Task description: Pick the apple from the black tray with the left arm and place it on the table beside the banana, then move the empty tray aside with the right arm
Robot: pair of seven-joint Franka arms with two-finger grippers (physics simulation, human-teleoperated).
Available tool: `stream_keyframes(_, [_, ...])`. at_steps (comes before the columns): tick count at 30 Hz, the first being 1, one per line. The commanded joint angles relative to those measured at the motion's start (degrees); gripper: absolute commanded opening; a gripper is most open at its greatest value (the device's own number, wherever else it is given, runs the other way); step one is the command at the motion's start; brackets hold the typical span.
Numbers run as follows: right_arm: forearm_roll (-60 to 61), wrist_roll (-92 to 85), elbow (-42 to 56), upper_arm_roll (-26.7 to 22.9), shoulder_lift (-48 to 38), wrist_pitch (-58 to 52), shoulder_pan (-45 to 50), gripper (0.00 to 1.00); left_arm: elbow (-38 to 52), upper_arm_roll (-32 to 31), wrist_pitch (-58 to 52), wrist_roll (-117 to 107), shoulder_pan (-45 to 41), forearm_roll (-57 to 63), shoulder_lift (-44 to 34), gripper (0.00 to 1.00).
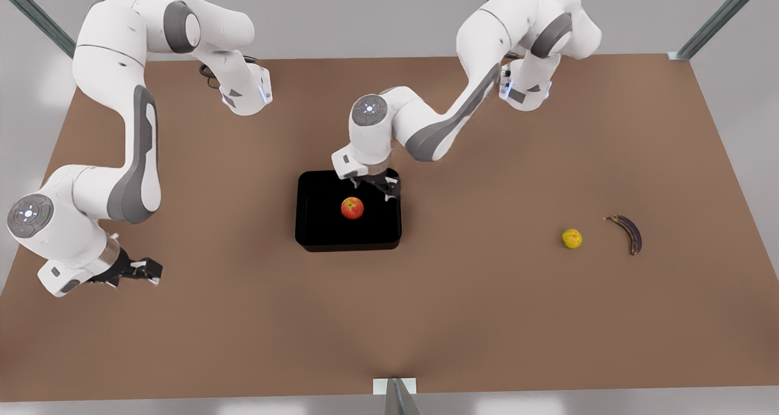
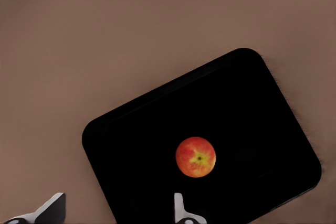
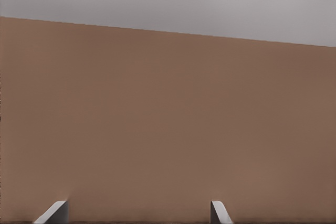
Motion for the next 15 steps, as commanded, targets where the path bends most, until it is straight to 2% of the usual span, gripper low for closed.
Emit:
stream_keyframes(1, [0.20, -1.76, 0.16, -0.16, -0.15, -3.63, -0.02, 1.00, 1.28, 0.07, 8.41, -56.26, -2.87, 4.16, 2.71, 1.00])
stream_keyframes(4, [0.20, -1.68, 0.16, -0.08, -0.15, -3.63, -0.02, 1.00, 0.84, 0.07, 8.67, -58.90, -6.03, 8.29, 7.55, 1.00])
stream_keyframes(11, [0.20, -1.68, 0.51, 0.45, -0.14, -3.54, -0.02, 1.00, 1.28, 3.59, 15.79, -59.43, -5.59, 8.38, 11.24, 1.00])
stream_keyframes(15, [0.11, -1.68, 0.51, 0.45, -0.06, -3.54, -0.02, 1.00, 5.94, 3.77, 17.99, -59.16, -5.94, 10.22, 15.46, 1.00])
